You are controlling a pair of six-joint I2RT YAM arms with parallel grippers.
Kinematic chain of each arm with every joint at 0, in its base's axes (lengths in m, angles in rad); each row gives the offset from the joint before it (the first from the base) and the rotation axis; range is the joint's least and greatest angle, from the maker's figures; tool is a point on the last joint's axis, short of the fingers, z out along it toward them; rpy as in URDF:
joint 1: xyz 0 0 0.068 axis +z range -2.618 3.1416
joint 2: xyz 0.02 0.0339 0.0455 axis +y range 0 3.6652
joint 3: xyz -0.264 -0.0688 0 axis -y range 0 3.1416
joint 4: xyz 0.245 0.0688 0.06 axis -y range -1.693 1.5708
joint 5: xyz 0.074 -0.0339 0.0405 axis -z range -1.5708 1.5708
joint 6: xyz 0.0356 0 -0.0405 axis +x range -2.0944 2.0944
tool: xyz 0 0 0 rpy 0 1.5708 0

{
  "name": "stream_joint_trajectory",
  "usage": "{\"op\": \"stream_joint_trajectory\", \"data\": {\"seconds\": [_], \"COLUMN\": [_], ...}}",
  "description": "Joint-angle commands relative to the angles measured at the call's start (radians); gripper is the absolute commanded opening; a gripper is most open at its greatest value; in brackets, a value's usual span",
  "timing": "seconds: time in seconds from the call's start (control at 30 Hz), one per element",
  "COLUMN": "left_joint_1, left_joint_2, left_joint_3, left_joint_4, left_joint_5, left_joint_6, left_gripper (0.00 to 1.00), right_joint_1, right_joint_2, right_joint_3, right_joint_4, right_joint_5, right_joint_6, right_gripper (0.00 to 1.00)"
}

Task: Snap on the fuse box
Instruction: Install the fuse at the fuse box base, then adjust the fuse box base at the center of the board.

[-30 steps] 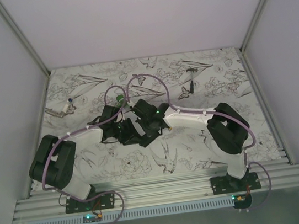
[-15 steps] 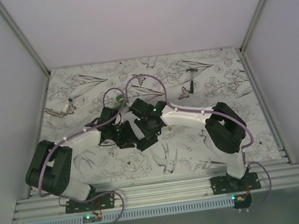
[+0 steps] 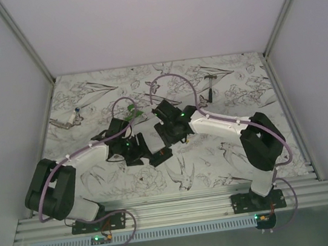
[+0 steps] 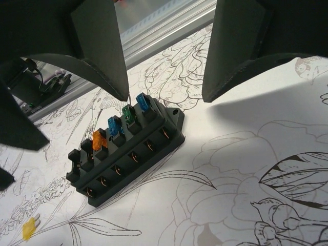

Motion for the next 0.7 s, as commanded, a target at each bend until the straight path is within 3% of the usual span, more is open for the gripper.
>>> {"op": "stream_joint_trajectory", "data": {"seconds": [0.0, 0.33, 0.67], "left_joint_1": [0.005, 0.005, -0.012], "left_joint_2": [-0.012, 0.019, 0.051], "left_joint_3": [0.031, 0.065, 0.094], "left_joint_4": [-0.042, -0.044, -0.042], "left_joint_5": [0.006, -0.001, 0.021], "left_joint_6": [0.031, 0.047, 0.058], "left_gripper": [0.63, 0.71, 0.70], "right_joint_1": [-0.051, -0.078, -0.061], "right_joint_2": [-0.023, 0.036, 0.082], "right_joint_3": [-0.049, -0.093, -0.078], "right_joint_4": [0.044, 0.097, 0.118], "right_joint_5": [0.004, 0.018, -0.024], "right_joint_6": [-0.014, -0.008, -0.020], "right_gripper": [0.53, 0.50, 0.48]}}
